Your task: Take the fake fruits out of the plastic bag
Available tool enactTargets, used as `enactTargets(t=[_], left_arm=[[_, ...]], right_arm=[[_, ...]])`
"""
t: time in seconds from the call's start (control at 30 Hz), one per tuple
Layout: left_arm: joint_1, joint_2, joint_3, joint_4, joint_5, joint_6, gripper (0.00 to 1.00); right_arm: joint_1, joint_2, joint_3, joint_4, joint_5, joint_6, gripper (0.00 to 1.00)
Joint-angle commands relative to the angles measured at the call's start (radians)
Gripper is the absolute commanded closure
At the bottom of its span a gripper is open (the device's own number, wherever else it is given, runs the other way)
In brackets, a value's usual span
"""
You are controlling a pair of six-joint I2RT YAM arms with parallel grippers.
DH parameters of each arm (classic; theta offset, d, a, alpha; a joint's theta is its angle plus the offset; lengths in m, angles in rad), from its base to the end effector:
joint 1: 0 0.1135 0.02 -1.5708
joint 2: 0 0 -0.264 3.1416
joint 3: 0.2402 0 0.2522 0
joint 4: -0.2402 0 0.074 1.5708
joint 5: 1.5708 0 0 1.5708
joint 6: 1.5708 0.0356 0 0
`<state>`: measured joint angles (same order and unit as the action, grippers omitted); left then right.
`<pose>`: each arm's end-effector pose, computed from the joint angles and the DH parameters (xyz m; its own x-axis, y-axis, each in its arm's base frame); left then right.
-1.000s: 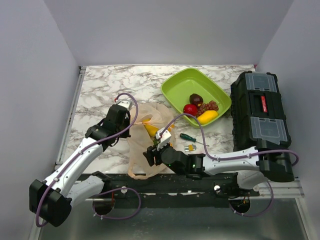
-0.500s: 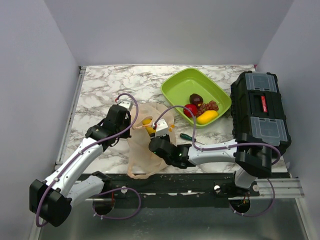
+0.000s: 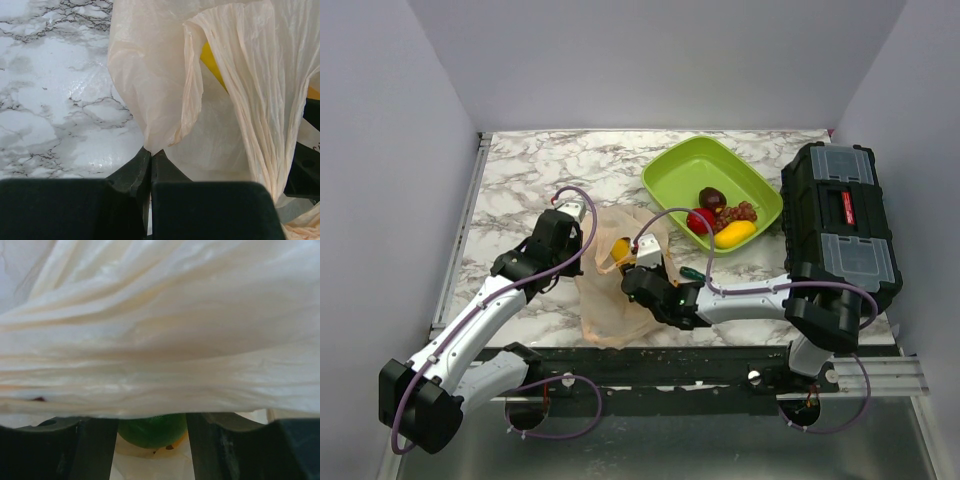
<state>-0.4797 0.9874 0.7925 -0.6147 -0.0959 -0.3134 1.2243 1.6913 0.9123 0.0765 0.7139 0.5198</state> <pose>0.1808 -0.0902 0.2660 -0.7346 0.0362 -0.6776 0.1833 0.9721 -0.1467 0.1392 0.3168 0.1810 -0.4592 -0.1665 -0.8726 -0.3607 0.9326 0.0119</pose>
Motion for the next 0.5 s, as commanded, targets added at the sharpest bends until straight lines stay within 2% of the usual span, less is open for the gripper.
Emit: enactTargets(t=[0.0,0.3,0.47], left_arm=[[0.001,-0.006,-0.009,0.013,0.019,0.011,1.00],[0.001,-0.001,-0.007,0.012,0.020,0.011,1.00],[0.001,0.004,-0.004,0.013,0.027,0.010,1.00]], right_arm=[[0.004,0.037,-0.007,-0.013,-0.044,0.001,0.43],[0.004,0.071,-0.008,-0.007,-0.093,0.016,0.29],[0.004,0.073,-0.013,0.007,-0.106,0.015,0.26]])
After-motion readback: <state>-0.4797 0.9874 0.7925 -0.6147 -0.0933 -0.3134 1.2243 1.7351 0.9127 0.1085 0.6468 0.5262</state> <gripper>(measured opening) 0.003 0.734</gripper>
